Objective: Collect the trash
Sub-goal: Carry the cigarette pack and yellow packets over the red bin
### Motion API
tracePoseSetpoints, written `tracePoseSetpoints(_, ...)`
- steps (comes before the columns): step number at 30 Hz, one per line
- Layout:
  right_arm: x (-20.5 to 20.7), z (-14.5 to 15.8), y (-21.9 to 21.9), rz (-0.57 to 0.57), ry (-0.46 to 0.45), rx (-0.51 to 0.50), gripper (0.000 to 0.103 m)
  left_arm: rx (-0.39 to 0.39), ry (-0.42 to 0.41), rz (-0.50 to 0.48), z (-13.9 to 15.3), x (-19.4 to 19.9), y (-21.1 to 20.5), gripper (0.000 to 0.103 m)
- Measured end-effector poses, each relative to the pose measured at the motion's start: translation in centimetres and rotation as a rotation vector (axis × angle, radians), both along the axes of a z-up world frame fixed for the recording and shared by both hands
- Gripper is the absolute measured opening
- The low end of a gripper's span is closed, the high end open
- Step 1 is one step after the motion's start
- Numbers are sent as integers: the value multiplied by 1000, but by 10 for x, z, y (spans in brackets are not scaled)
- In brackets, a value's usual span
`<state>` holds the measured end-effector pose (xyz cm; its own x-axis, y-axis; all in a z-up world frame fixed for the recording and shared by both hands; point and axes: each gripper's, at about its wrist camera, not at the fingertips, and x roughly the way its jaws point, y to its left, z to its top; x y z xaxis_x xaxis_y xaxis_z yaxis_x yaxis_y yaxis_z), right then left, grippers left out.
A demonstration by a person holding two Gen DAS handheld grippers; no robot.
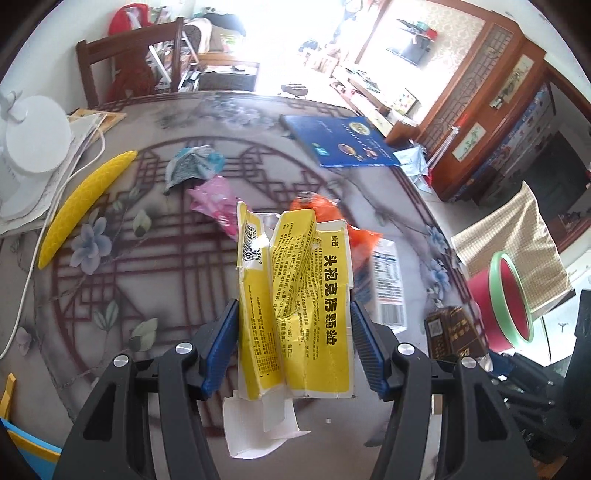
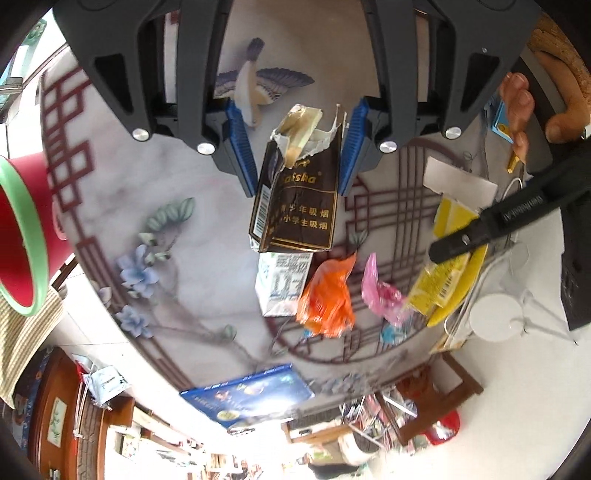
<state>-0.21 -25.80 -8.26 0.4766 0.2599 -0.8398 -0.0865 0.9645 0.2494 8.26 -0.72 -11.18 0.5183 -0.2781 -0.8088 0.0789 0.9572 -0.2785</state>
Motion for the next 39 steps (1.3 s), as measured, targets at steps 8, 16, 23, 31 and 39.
tracePoseSetpoints(8,-12,5,-29,-44,-16,14,43,13,-2,-51,3,-2,-33,57)
tracePoseSetpoints(16,-19,8,-73,-109,-27,24,44,26,-21,-97,9,-4,-74,57)
tracePoseSetpoints(23,-20,13,-117,-141,-45,38,44,34,-25,-103,13,-6,-106,57)
tracePoseSetpoints(31,-13,19,-165,-158,-66,58,44,36,-51,-105,25,-6,-152,57)
tracePoseSetpoints(39,-5,19,-215,-171,-76,83,44,47,-56,-121,31,-3,-201,57)
